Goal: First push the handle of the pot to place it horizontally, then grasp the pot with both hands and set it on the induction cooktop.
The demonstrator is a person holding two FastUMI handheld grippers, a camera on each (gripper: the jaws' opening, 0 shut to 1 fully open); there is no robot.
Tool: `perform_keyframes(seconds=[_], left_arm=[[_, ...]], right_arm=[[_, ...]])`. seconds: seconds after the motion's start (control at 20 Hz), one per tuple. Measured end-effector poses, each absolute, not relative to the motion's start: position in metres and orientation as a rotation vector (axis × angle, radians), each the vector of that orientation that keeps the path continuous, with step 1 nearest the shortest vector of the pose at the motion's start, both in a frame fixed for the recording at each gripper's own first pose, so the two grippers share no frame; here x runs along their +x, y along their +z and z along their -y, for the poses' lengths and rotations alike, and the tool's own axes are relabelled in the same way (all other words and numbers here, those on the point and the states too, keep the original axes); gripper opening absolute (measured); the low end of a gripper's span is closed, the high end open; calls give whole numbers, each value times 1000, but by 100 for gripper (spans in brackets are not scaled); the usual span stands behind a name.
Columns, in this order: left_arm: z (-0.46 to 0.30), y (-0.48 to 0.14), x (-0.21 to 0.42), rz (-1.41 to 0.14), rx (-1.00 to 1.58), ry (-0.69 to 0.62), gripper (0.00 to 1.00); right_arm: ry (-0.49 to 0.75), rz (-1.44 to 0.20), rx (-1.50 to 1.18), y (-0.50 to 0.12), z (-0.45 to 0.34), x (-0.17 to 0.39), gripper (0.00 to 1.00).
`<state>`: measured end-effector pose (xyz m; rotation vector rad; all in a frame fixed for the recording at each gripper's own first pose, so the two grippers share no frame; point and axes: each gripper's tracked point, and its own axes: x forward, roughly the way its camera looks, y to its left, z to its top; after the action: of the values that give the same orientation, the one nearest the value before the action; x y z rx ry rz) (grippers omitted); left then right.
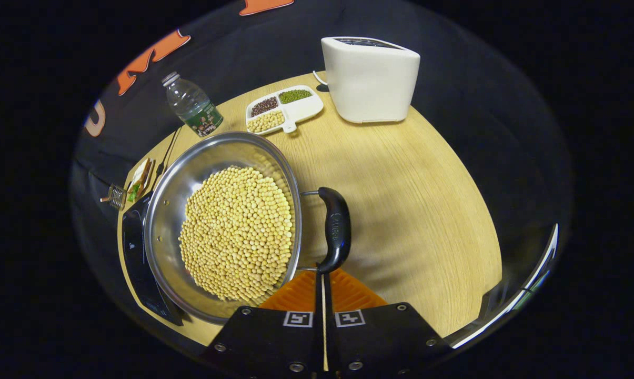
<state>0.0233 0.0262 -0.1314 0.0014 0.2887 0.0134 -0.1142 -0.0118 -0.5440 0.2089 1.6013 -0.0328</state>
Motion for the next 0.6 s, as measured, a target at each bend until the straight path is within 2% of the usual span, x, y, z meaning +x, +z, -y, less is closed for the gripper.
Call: perform_keyframes(seconds=[0.4,0.45,0.55,0.6], left_arm=[[-30,-158,27,-340,-29,5,99],[-29,-164,28,-354,-33,2,96],[-26,-175,30,-385,-32,2,99],[-23,-180,30,-399,-34,-5,96]], right_arm=[[-92,-1560,178,-558,16,-72,2],[-97,-1552,169,-562,17,-68,1],[-113,-1548,144,-567,19,-63,1],[-113,-1545,135,-567,19,-60,1]])
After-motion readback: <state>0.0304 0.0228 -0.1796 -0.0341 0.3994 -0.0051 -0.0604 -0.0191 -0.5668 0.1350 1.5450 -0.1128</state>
